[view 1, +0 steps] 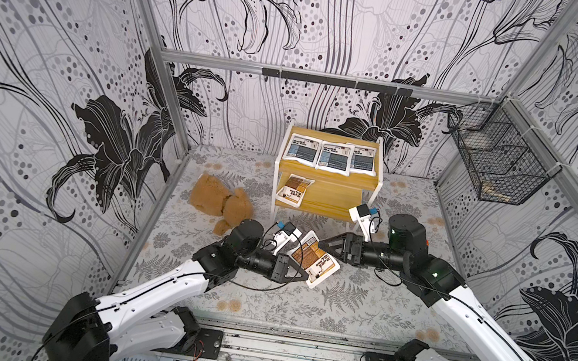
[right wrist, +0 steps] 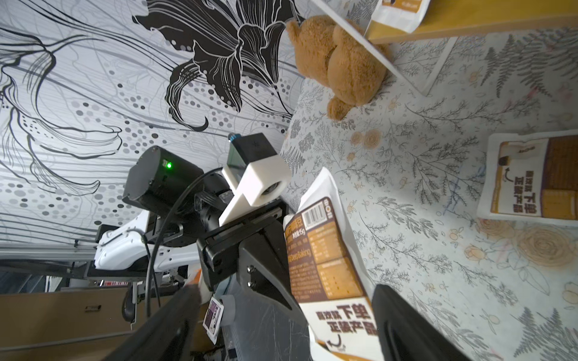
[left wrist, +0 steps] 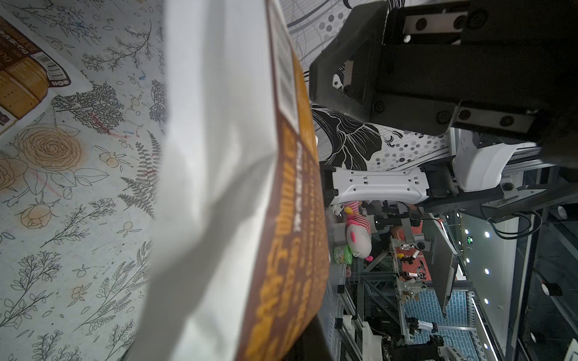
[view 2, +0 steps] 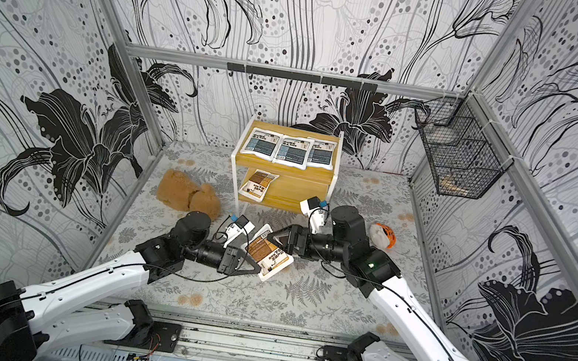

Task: Place the bagged coffee beans on the shelf by color
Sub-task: Pick up the bagged coffee beans at the center of the board.

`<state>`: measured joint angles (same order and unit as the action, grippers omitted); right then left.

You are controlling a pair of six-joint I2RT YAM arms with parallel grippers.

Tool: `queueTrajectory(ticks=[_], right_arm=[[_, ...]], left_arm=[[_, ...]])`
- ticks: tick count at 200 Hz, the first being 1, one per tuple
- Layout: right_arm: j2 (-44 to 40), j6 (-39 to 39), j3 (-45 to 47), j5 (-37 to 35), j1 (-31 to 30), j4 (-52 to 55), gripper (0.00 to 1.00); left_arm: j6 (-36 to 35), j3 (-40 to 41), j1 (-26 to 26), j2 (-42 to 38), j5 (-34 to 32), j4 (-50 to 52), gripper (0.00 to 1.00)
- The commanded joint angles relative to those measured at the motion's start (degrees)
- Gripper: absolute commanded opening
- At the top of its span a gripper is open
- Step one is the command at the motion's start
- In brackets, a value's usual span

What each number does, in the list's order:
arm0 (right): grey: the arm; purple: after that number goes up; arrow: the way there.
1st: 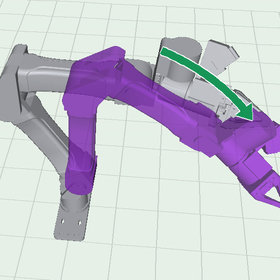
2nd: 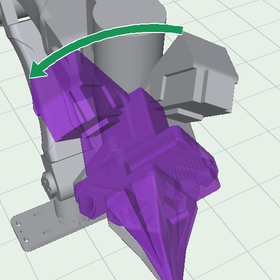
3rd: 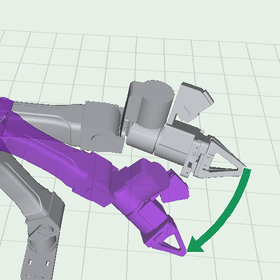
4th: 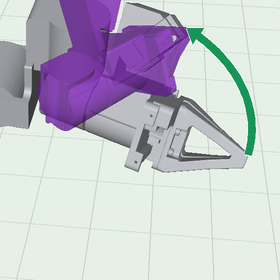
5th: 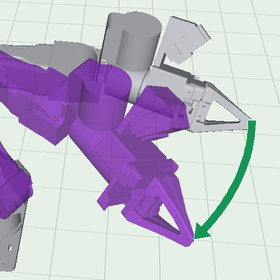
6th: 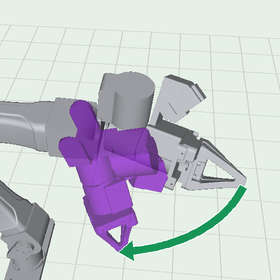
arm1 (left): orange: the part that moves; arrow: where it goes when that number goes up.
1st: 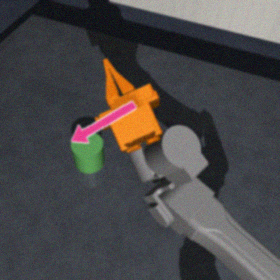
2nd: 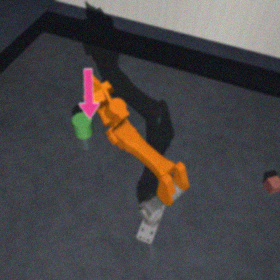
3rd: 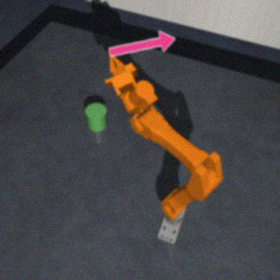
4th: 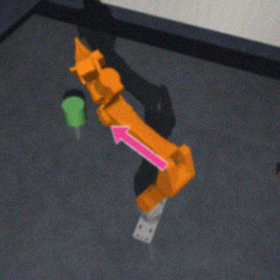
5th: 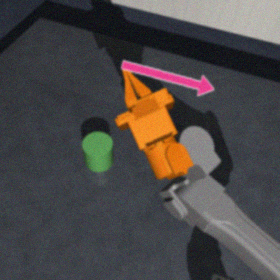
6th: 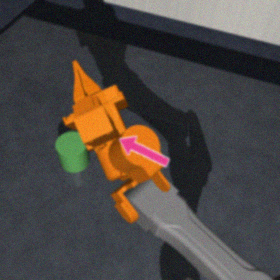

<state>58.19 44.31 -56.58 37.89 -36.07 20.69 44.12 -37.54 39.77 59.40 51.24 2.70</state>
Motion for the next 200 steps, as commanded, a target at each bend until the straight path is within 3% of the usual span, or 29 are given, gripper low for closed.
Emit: queueTrajectory(ticks=[1, 60, 99, 136, 200], right_arm=[[-0.8, -4.0, -1.4, 1.6, 0.2, 4.3, 0.92], [1.0, -7.2, -1.9, 1.9, 0.2, 7.8, 0.9], [1.1, -7.7, -0.9, 5.7, 0.2, 6.0, 0.77], [1.8, -8.4, 0.5, 10.4, 0.2, 5.1, 0.56], [1.7, -9.4, 1.9, 12.9, 0.2, 5.3, 0.41]], left_arm=[[-1.8, -1.4, -0.5, -1.3, 2.3, -0.3, 0.0], [-2.5, -1.5, -0.8, -3.6, 3.3, 2.2, 0.0], [-4.0, -2.1, -1.6, -3.7, 3.7, 4.1, 0.0], [-4.8, -2.8, -2.2, -3.3, 3.9, 5.1, 0.0], [-6.1, -3.2, -3.2, -3.8, 4.2, 7.4, 0.0]])
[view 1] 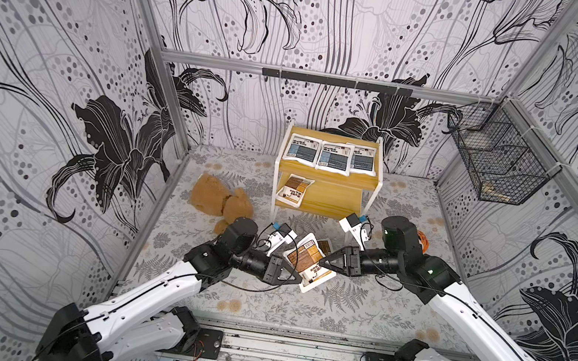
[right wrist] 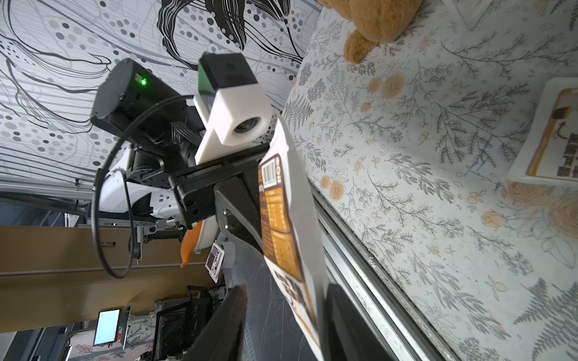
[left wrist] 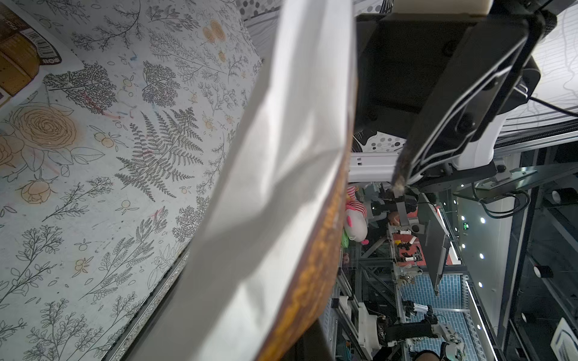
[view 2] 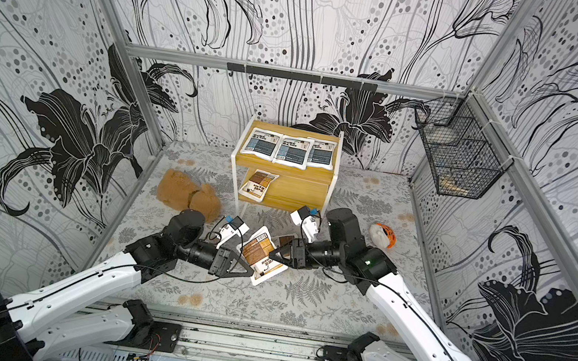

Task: Place the bagged coffee beans on the shelf by color
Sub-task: Pick up the bagged coffee beans at the center of the board.

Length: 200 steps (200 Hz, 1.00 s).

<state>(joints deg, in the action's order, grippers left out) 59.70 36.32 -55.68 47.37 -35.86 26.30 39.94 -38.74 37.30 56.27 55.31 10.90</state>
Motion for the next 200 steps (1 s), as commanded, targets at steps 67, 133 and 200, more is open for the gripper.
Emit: queueTrajectory(ticks=[67, 133, 200], right_arm=[[-0.2, -3.0, 1.8, 3.9, 0.0, 1.9, 0.39], [-0.3, -2.7, 2.7, 3.0, 0.0, 1.0, 0.17], [-6.1, 11.1, 13.4, -8.8, -0.1, -14.1, 0.0]], left_arm=[[-3.5, -2.6, -1.5, -1.1, 0.6, 1.6, 0.0], [-3.9, -1.9, -1.8, -1.3, 0.9, 2.0, 0.0], [-6.3, -2.2, -5.9, -2.6, -4.4, 7.1, 0.35]])
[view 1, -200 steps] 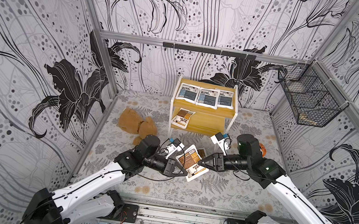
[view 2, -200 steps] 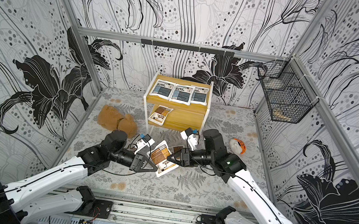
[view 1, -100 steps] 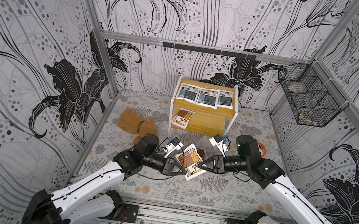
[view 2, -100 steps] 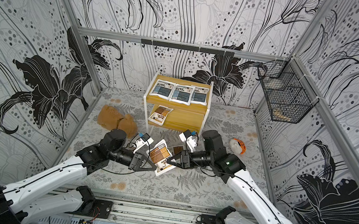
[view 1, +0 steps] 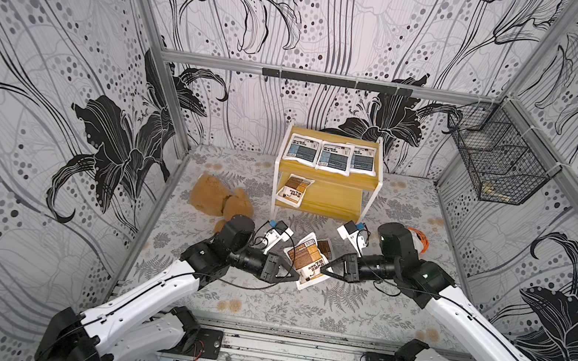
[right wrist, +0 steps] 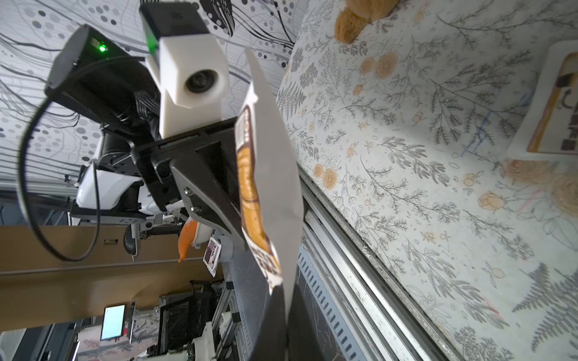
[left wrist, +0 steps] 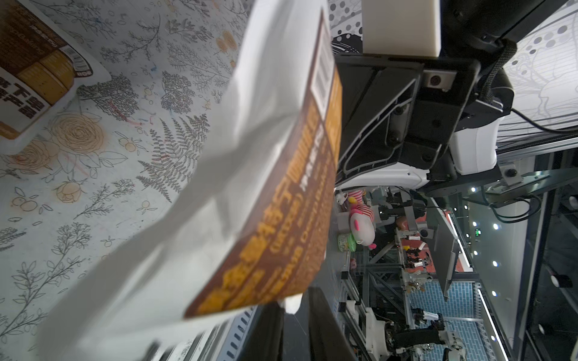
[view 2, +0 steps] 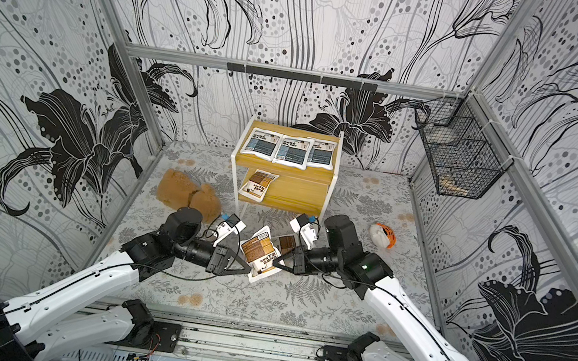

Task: Place the bagged coffee beans on the shelf by color
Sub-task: Pick up the bagged coffee beans at the center of the board, then place the bagged coffee beans on the shelf.

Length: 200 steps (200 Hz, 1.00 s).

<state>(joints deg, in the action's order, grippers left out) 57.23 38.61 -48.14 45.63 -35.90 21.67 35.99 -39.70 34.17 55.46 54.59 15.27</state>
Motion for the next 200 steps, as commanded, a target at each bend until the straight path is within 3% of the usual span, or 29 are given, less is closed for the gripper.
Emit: queueTrajectory(ticks=[1, 26, 57, 92, 200], right_arm=[[-3.9, 9.3, 6.3, -7.5, -0.1, -10.0, 0.0], [-6.9, 18.4, 13.5, -18.1, -0.8, -17.8, 0.0], [-8.3, 23.1, 14.8, -29.6, -3.4, -21.9, 0.0], [-7.2, 23.5, 11.6, -35.0, -3.7, -24.0, 0.0], [3.4, 27.5, 7.3, -44.9, -3.7, -32.0, 0.0]], left_arm=[[-2.4, -1.2, -3.0, -1.9, -4.0, 2.9, 0.36], [-0.9, 1.0, -10.5, -4.6, -10.4, 5.0, 0.4], [4.9, 5.8, -17.2, -11.7, -17.3, 3.0, 0.44], [8.2, 8.0, -17.7, -15.5, -18.3, 0.6, 0.46], [9.7, 11.0, -17.7, -16.1, -18.5, -2.0, 0.47]])
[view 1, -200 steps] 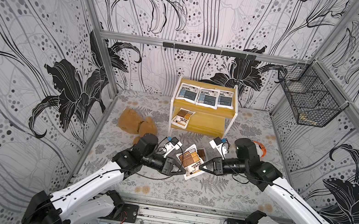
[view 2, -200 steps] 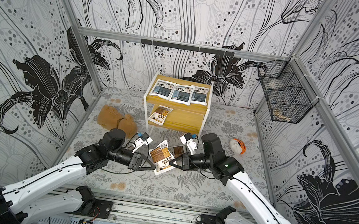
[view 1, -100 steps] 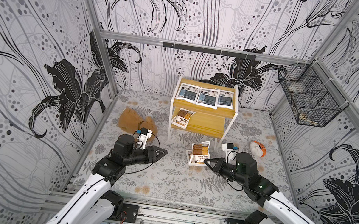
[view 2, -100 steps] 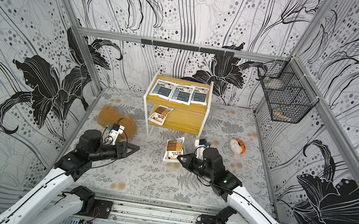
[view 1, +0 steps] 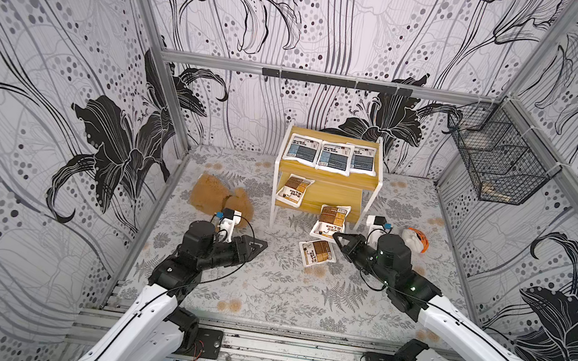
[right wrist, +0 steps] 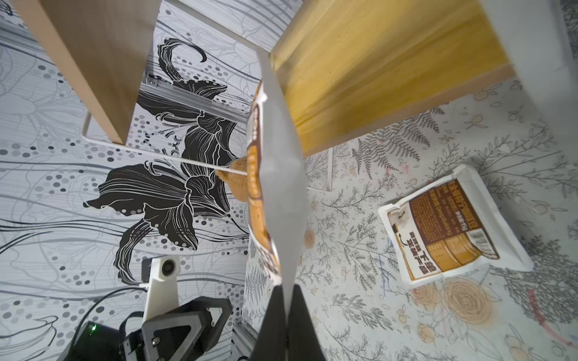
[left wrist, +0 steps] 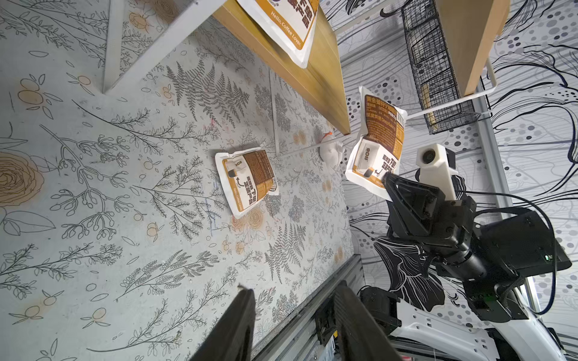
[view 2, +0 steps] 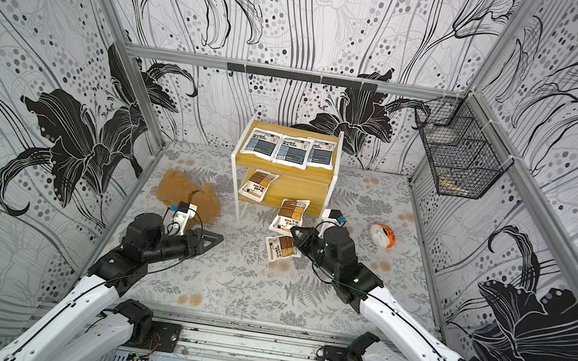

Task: Place the bagged coffee beans on the shelf by color
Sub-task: Place the bagged coffee beans on the shelf.

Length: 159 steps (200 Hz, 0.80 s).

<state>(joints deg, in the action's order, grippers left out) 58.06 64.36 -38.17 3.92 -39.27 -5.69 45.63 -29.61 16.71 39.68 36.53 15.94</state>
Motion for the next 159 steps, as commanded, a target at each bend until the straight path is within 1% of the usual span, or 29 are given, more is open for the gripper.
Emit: queueTrajectory(ticks=[1, 33, 102, 159], right_arm=[[2.7, 1.8, -2.7, -3.3, -0.4, -4.8, 0.0], [7.8, 2.5, -4.8, -4.1, -0.6, -7.5, 0.0], [16.0, 1.8, -10.6, -7.1, -1.2, -7.8, 0.0], [20.8, -1.0, -16.8, -9.0, -1.2, -3.0, 0.0]], left_arm=[[0.1, 0.9, -0.3, -0.3, -0.4, -2.7, 0.47], [-0.1, 1.5, -0.3, -0.5, -0.2, -2.6, 0.47], [-0.4, 2.8, -0.3, -2.5, -0.1, -1.1, 0.47], [-0.6, 3.7, -0.3, -3.7, 0.1, -0.1, 0.47]])
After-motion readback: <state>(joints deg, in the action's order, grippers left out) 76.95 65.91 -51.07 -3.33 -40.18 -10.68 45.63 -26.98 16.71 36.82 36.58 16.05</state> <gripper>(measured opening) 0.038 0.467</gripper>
